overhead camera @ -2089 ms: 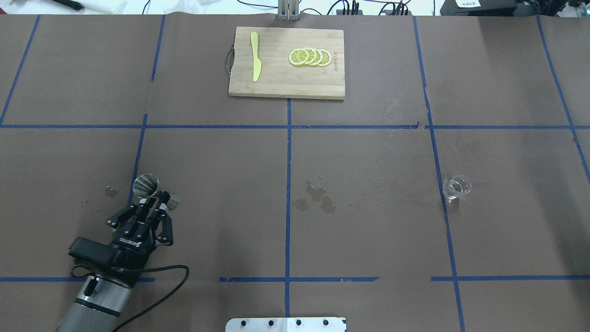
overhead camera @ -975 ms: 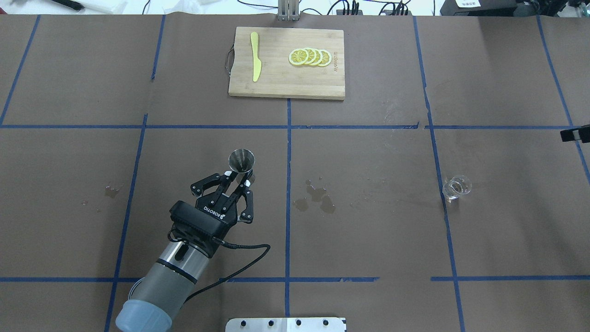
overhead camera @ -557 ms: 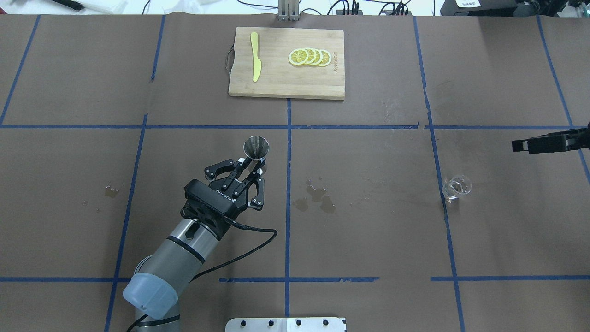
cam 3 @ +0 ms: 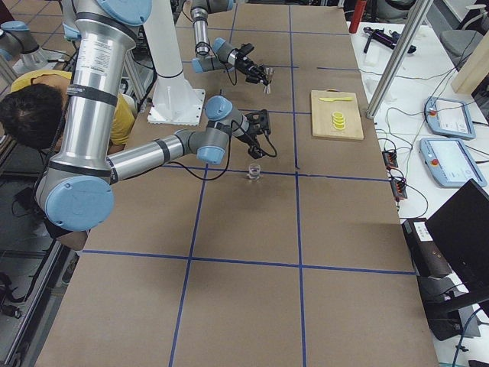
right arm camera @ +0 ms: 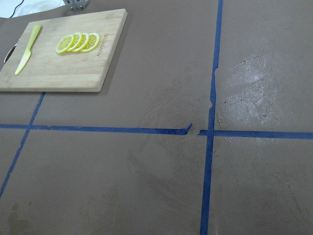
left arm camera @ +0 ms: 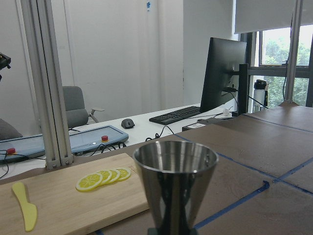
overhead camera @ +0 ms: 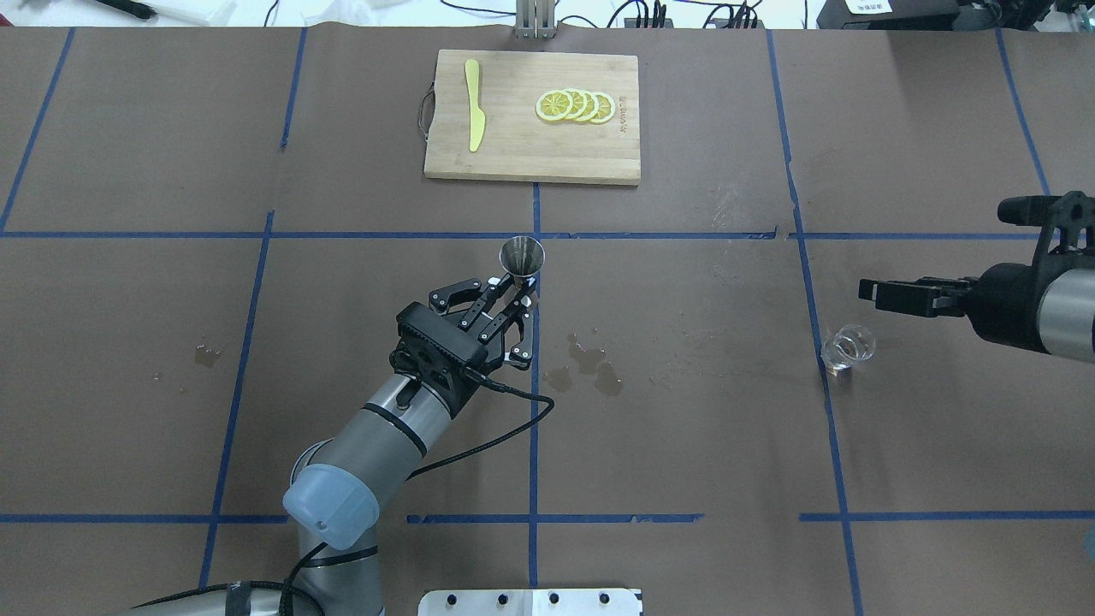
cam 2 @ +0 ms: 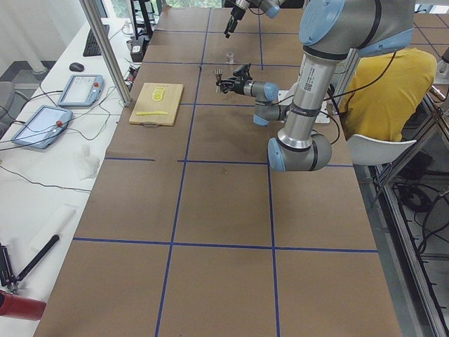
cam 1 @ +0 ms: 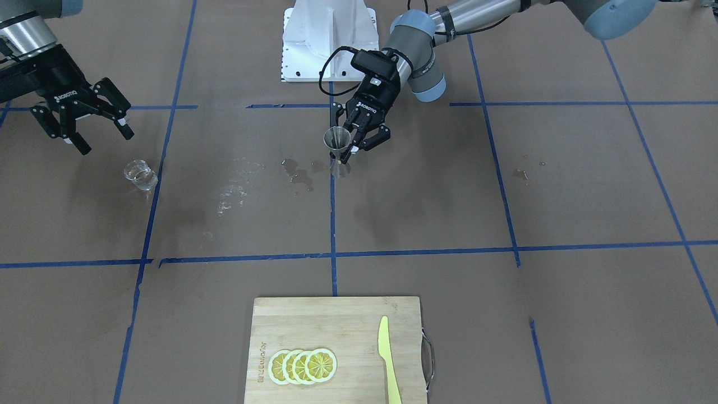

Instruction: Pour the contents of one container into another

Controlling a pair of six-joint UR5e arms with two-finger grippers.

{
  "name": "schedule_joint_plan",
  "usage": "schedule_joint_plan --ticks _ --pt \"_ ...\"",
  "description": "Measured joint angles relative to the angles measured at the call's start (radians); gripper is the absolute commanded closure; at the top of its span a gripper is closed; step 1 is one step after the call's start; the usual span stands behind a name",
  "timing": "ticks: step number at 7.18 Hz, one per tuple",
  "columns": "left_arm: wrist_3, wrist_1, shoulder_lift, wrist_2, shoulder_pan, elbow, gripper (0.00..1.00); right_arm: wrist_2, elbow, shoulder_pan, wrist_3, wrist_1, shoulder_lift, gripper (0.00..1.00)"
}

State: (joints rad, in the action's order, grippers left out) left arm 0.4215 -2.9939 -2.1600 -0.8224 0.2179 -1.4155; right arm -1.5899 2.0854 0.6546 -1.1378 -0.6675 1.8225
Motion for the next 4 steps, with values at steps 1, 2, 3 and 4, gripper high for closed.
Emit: schedule_joint_plan --ticks 1,2,3,4 --pt "0.008 0.018 -0.01 -0.013 0.007 0.007 1.0 0.214 0.011 -0.118 -0.011 -0.001 0.032 0.0" --pt "0.018 0.029 -0.016 -0.019 0.011 0.013 1.0 0.411 0.015 -0.24 -0.019 -0.004 0.056 0.0" --pt "0.024 0.033 -0.018 -0.025 0.017 0.018 1.0 0.553 0.015 -0.336 -0.041 -0.014 0.075 0.0" --pt "0.028 0.034 -0.019 -0.03 0.021 0.022 1.0 0.66 0.012 -0.408 -0.074 -0.044 0.091 0.0"
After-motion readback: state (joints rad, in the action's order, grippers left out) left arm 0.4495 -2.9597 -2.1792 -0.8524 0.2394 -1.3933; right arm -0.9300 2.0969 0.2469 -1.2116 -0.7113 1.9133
